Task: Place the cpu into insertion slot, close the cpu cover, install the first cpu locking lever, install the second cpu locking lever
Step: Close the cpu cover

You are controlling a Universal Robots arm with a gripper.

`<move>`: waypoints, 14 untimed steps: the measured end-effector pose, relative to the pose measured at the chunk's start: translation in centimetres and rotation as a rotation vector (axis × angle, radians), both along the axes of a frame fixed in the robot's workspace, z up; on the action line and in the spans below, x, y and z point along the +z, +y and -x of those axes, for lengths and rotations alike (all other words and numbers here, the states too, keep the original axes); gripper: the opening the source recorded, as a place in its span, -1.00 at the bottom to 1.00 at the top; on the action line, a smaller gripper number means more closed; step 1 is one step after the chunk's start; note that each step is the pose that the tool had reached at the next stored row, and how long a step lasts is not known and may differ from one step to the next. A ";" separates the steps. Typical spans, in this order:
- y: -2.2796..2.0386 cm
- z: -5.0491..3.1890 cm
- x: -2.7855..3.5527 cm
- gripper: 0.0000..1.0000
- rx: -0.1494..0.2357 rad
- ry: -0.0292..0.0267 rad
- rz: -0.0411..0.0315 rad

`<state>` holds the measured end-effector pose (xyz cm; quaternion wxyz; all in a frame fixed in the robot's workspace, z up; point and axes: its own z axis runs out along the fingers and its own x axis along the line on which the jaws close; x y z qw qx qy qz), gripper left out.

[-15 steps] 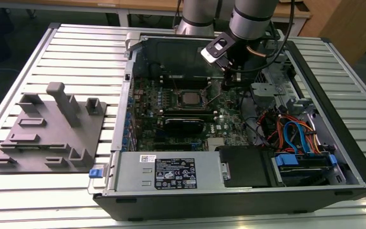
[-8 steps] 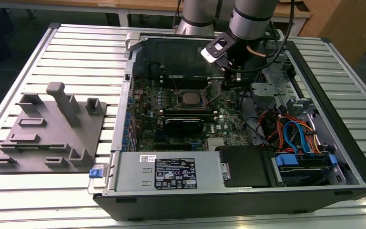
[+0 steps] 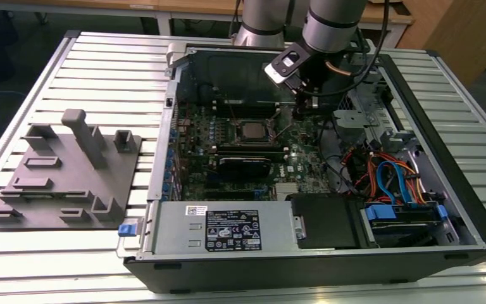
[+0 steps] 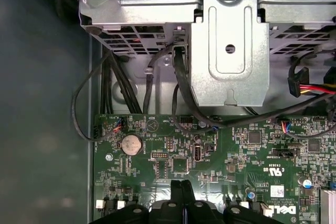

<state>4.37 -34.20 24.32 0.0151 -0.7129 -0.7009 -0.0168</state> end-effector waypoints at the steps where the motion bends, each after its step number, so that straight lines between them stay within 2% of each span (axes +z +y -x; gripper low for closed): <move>1: 0.00 0.05 0.00 -0.79 0.000 0.0000 -0.0001; 14: 0.00 0.63 -0.02 -0.79 0.000 0.0000 0.0000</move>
